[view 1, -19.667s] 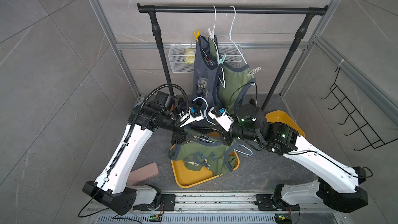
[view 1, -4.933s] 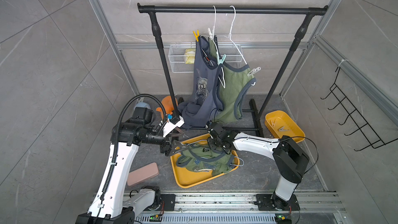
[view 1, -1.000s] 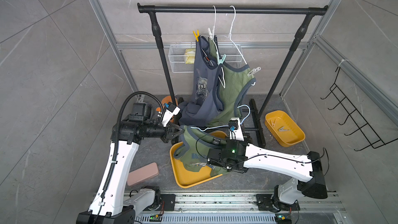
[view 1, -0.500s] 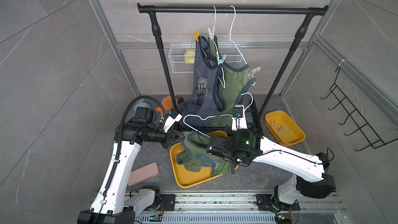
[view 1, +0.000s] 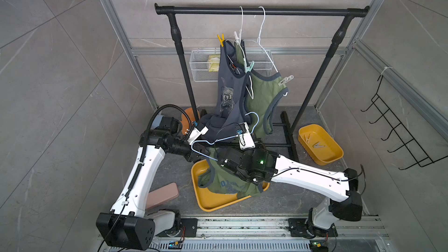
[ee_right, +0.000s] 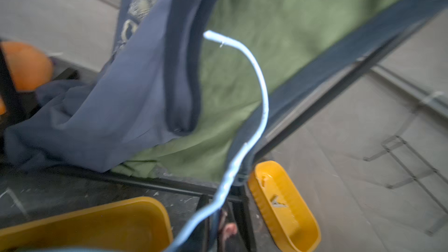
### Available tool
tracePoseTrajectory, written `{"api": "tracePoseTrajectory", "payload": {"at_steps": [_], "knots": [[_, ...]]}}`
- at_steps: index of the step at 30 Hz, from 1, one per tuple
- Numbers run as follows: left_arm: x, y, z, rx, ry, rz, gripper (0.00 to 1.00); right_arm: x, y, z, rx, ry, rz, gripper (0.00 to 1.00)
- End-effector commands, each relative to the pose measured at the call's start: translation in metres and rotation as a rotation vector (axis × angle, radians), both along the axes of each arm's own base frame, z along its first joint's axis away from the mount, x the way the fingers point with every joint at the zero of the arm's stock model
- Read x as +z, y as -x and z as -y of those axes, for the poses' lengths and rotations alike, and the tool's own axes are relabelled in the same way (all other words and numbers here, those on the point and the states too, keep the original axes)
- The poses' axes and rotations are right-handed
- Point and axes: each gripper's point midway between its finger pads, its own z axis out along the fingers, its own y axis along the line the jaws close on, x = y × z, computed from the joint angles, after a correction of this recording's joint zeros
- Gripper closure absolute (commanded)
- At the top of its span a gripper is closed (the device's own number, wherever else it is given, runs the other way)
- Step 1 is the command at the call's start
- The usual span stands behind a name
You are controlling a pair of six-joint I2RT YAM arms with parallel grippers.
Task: Remove the clothespins securing tank tops to the hanger
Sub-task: Remove the tank top from the hanger.
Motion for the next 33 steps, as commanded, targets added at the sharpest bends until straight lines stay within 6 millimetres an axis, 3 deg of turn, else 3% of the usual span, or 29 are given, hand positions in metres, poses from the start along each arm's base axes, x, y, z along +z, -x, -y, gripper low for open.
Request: {"api": "tracePoseTrajectory", "payload": {"at_steps": [1, 7, 13, 16, 25, 33], "knots": [[0.007, -0.001, 0.003, -0.029, 0.028, 0.041, 0.75, 0.029, -0.020, -0.039, 0.147, -0.227, 0.028, 1.00], [0.000, -0.007, -0.002, 0.007, -0.008, 0.053, 0.51, 0.034, -0.032, -0.073, 0.201, -0.198, 0.017, 1.00], [-0.003, -0.008, -0.018, 0.058, -0.108, 0.105, 0.17, 0.045, -0.031, -0.068, 0.218, -0.247, 0.074, 1.00], [0.002, -0.021, -0.034, 0.164, -0.158, 0.139, 0.03, 0.046, -0.029, -0.065, 0.257, -0.302, 0.108, 1.00], [0.035, -0.020, -0.055, 0.265, -0.228, 0.173, 0.01, 0.064, -0.028, -0.059, 0.318, -0.396, 0.171, 1.00], [0.088, 0.021, -0.069, 0.208, -0.291, 0.272, 0.18, 0.083, -0.021, -0.026, 0.291, -0.199, 0.237, 1.00]]}}
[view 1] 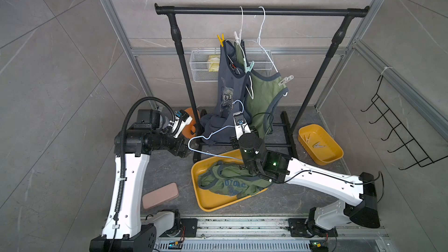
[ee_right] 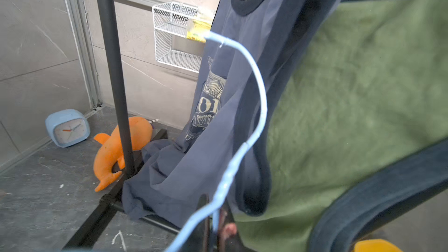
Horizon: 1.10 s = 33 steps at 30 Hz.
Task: Remove the clothespins securing tank tops to the hanger
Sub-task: Remove the tank top from the hanger.
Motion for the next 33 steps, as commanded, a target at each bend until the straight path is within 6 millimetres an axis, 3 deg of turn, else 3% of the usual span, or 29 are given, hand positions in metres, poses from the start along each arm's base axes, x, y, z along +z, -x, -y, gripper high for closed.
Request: {"api": "tracePoseTrajectory", "payload": {"at_steps": [1, 6, 10, 15, 20, 23, 27, 33], "knots": [[0.023, 0.038, -0.003, -0.047, -0.040, 0.014, 0.20, 0.023, 0.007, 0.028, -0.048, 0.070, 0.077, 1.00], [0.074, 0.066, 0.008, -0.113, 0.019, 0.077, 0.26, 0.036, 0.018, 0.058, -0.078, 0.117, 0.132, 1.00], [0.102, 0.077, 0.025, -0.183, 0.126, 0.115, 0.24, 0.043, 0.022, 0.065, -0.081, 0.152, 0.153, 1.00], [0.122, 0.074, 0.048, -0.325, 0.254, 0.139, 0.18, 0.062, 0.027, 0.051, -0.074, 0.229, 0.218, 1.00], [0.148, 0.055, 0.065, -0.395, 0.378, 0.166, 0.16, 0.082, 0.031, 0.043, -0.090, 0.236, 0.267, 1.00], [0.147, 0.048, 0.081, -0.455, 0.372, 0.204, 0.16, 0.089, 0.032, 0.045, -0.105, 0.223, 0.270, 1.00], [0.139, 0.050, 0.118, -0.568, 0.270, 0.271, 0.16, 0.099, 0.034, 0.052, -0.141, 0.218, 0.283, 1.00], [0.134, 0.066, 0.137, -0.690, 0.289, 0.193, 0.19, 0.105, 0.038, 0.065, -0.165, 0.257, 0.274, 1.00]]}}
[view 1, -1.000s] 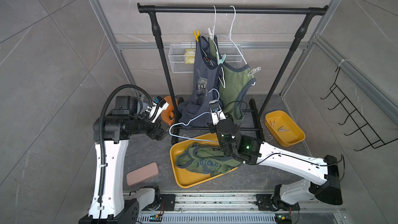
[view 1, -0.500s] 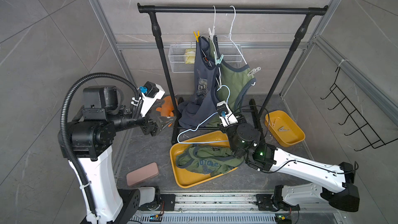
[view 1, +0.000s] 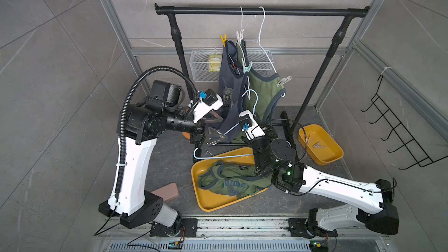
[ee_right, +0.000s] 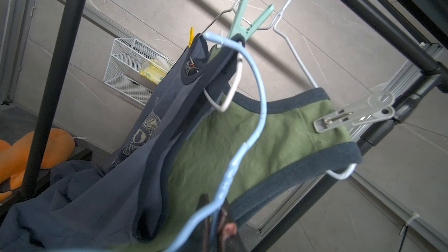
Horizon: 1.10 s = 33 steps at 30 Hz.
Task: Remove the clothespins securing tank tops to the hanger
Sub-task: Remove the tank top from the hanger, then place the hanger on the clothesline.
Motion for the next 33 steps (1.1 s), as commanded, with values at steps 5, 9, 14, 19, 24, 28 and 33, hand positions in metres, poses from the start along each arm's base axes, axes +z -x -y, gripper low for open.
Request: {"api": "tracePoseTrajectory", "payload": {"at_steps": [5, 9, 14, 19, 24, 28, 33], "knots": [[-0.013, 0.023, -0.007, -0.023, -0.061, -0.004, 0.23, 0.028, 0.011, 0.024, -0.018, -0.033, 0.007, 1.00], [-0.035, 0.029, -0.012, -0.016, -0.133, -0.042, 0.28, 0.031, 0.011, 0.020, 0.015, -0.031, -0.004, 1.00], [-0.052, 0.032, -0.018, 0.001, -0.180, -0.070, 0.47, 0.023, 0.011, 0.013, 0.045, -0.029, -0.020, 1.00], [-0.056, 0.037, -0.018, -0.018, -0.181, -0.088, 0.81, 0.016, 0.014, 0.013, 0.071, -0.036, -0.030, 1.00], [-0.063, 0.051, -0.016, -0.092, -0.177, -0.127, 0.95, 0.015, 0.018, 0.013, 0.116, -0.059, -0.041, 1.00], [-0.068, 0.058, -0.017, -0.122, -0.182, -0.155, 1.00, 0.015, 0.020, 0.009, 0.153, -0.070, -0.047, 1.00], [-0.073, 0.062, -0.019, -0.139, -0.190, -0.158, 1.00, 0.010, 0.024, 0.002, 0.218, -0.075, -0.064, 1.00]]}}
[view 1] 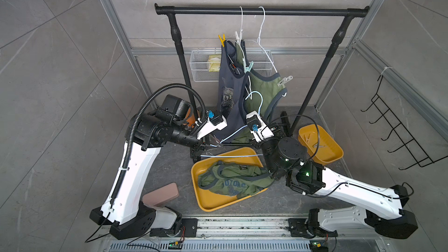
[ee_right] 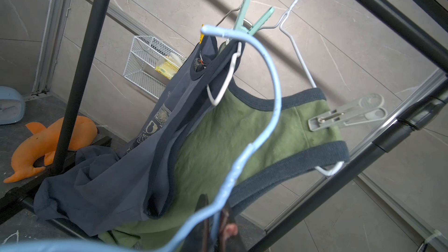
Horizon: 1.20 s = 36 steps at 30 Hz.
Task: Remove the clothespins securing tank tops to the hanger
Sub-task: Place the hanger on the clothesline.
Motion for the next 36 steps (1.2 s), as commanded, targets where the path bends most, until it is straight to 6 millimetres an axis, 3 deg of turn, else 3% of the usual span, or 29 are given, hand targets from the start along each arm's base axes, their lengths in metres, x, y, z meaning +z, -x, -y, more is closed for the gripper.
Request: {"api": "tracePoseTrajectory", "payload": {"at_steps": [1, 4, 6, 11, 14, 21, 28, 32, 36], "knots": [[-0.008, 0.038, -0.011, -0.088, -0.027, -0.089, 1.00, 0.006, 0.010, -0.009, 0.120, -0.088, -0.009, 1.00], [-0.014, 0.035, -0.016, -0.071, -0.064, -0.058, 1.00, -0.001, 0.014, -0.011, 0.164, -0.068, -0.055, 1.00], [-0.019, 0.028, -0.022, -0.035, -0.108, -0.010, 1.00, -0.006, 0.017, -0.011, 0.183, -0.055, -0.095, 0.94], [-0.029, 0.022, -0.046, 0.000, -0.235, 0.139, 1.00, -0.013, 0.028, 0.000, 0.225, -0.022, -0.214, 0.52], [-0.035, 0.026, -0.056, -0.008, -0.273, 0.176, 1.00, -0.017, 0.037, 0.012, 0.250, -0.011, -0.291, 0.38], [-0.028, 0.044, -0.065, -0.064, -0.270, 0.240, 1.00, -0.028, 0.067, 0.050, 0.335, -0.021, -0.489, 0.27], [-0.023, 0.057, -0.064, -0.122, -0.240, 0.245, 1.00, -0.052, 0.122, 0.084, 0.499, -0.030, -0.726, 0.24], [-0.018, 0.060, -0.061, -0.137, -0.211, 0.248, 1.00, -0.073, 0.119, 0.092, 0.437, -0.005, -0.762, 0.24], [-0.014, 0.066, -0.058, -0.149, -0.178, 0.240, 1.00, -0.070, 0.116, 0.095, 0.430, -0.034, -0.720, 0.23]]}}
